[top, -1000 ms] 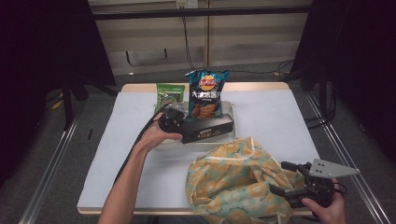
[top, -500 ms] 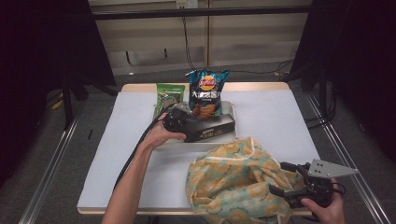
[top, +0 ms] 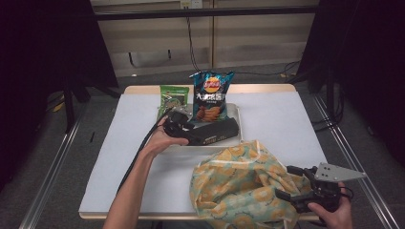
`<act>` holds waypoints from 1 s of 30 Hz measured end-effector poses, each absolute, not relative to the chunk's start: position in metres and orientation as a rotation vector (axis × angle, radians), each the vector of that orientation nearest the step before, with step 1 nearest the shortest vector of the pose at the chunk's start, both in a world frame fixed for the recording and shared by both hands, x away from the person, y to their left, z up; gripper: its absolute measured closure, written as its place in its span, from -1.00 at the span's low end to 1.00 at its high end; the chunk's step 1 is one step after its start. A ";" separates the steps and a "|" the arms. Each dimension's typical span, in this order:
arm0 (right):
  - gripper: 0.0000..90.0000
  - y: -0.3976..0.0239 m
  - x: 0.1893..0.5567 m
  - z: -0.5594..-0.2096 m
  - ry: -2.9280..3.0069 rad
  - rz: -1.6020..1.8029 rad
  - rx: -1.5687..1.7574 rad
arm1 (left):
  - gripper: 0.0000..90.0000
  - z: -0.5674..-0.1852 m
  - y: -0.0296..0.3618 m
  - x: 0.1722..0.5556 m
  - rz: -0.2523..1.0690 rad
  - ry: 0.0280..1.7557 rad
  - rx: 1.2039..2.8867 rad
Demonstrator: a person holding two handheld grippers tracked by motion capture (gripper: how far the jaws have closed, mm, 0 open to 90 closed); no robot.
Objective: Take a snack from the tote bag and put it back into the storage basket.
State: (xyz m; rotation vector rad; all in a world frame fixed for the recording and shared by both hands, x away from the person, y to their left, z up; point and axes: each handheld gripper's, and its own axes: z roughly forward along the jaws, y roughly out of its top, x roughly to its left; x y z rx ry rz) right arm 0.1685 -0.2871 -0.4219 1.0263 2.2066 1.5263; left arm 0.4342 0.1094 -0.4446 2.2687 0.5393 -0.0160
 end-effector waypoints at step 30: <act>-0.79 -0.288 0.170 -0.423 2.209 1.514 1.032 | 0.57 -0.450 0.151 0.417 0.120 0.871 2.116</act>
